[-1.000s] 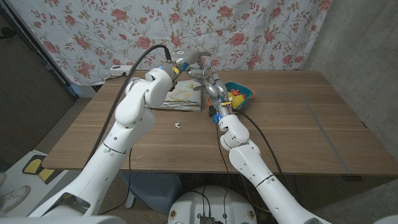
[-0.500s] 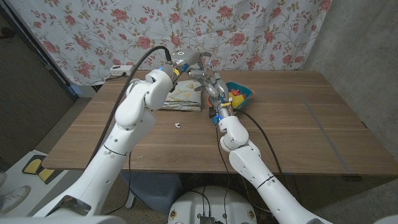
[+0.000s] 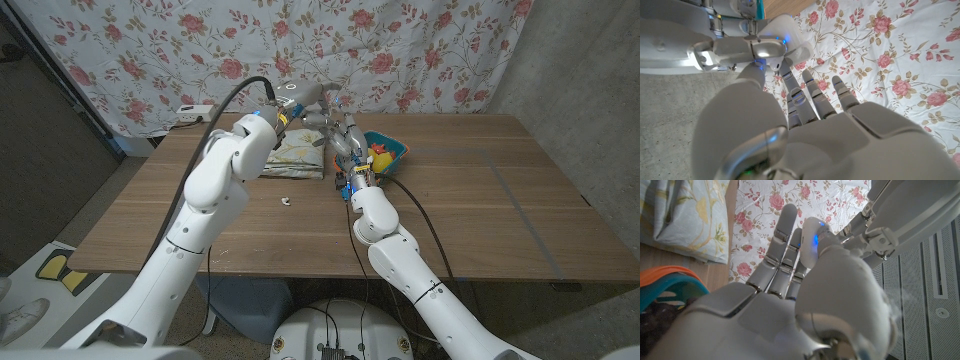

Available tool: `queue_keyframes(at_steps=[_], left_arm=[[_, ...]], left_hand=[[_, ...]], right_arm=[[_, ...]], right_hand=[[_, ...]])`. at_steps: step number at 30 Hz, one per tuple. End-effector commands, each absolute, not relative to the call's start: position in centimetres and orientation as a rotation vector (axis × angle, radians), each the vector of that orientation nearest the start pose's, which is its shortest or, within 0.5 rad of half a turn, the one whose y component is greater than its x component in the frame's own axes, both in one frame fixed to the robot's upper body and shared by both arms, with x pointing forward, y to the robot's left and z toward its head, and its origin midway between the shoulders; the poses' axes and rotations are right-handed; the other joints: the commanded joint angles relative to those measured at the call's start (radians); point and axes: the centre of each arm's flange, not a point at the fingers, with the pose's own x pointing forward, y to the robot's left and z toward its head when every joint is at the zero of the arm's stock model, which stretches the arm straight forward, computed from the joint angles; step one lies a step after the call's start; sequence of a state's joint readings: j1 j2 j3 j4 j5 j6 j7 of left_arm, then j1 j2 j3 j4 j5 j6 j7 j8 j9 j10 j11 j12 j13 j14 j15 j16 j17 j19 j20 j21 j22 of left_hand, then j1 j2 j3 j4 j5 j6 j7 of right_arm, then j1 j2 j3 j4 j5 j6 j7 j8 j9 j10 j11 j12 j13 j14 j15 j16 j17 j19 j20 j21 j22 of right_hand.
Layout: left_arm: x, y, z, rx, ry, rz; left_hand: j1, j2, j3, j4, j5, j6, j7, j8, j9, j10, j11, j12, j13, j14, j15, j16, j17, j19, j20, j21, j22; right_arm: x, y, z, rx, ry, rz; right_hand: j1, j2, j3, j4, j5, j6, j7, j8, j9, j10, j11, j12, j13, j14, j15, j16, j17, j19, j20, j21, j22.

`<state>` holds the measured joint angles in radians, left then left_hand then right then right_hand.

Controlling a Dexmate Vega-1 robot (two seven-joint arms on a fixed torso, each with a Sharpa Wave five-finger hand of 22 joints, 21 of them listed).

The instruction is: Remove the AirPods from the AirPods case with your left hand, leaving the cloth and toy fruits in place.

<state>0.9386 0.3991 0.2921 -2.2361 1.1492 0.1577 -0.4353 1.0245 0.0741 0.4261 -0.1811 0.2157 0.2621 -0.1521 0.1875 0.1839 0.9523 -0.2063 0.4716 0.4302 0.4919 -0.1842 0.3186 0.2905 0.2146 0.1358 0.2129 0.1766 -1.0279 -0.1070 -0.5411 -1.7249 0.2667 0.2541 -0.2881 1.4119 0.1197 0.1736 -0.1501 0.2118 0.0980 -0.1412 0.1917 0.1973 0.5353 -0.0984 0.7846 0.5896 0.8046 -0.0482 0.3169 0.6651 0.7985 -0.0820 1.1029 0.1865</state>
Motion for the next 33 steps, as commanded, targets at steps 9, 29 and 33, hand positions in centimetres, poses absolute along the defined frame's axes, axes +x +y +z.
queue_keyframes(at_steps=[9,29,33], left_arm=[[45.6,14.9,13.3,1.49,-0.868,0.192],[44.5,15.0,13.2,1.411,-0.995,0.236],[44.3,15.1,13.5,1.389,-1.004,0.23]], left_hand=[[0.008,0.008,-0.036,0.026,-0.001,0.006,-0.008,0.001,0.005,-0.024,-0.013,0.026,0.157,0.026,-0.003,0.005,0.018,0.013,-0.009,-0.001,0.005],[0.112,0.042,-0.01,-0.003,0.013,-0.015,0.0,-0.002,0.006,-0.027,-0.013,0.066,0.195,0.055,-0.038,0.025,0.047,0.032,-0.003,0.003,0.006],[0.117,0.04,-0.012,-0.004,0.013,-0.013,-0.001,-0.001,0.006,-0.026,-0.013,0.069,0.197,0.056,-0.039,0.027,0.05,0.034,-0.004,0.004,0.006]], right_arm=[[52.8,-3.7,-0.5,0.213,-0.792,0.301],[52.9,-4.1,-0.5,0.219,-0.782,0.289],[53.0,-4.3,-0.6,0.228,-0.774,0.293]], right_hand=[[0.004,-0.001,-0.002,-0.002,0.006,0.007,-0.001,0.009,0.003,0.108,-0.097,0.005,0.001,0.088,-0.187,-0.003,0.004,-0.167,-0.123,0.012,0.0],[0.004,-0.003,-0.003,-0.001,0.007,0.007,-0.001,0.008,0.003,0.111,-0.097,0.004,-0.001,0.089,-0.187,-0.004,0.003,-0.172,-0.122,0.018,-0.001],[0.004,-0.003,-0.003,-0.001,0.007,0.006,0.001,0.008,0.003,0.111,-0.097,0.004,0.0,0.089,-0.187,-0.004,0.003,-0.173,-0.122,0.019,-0.001]])
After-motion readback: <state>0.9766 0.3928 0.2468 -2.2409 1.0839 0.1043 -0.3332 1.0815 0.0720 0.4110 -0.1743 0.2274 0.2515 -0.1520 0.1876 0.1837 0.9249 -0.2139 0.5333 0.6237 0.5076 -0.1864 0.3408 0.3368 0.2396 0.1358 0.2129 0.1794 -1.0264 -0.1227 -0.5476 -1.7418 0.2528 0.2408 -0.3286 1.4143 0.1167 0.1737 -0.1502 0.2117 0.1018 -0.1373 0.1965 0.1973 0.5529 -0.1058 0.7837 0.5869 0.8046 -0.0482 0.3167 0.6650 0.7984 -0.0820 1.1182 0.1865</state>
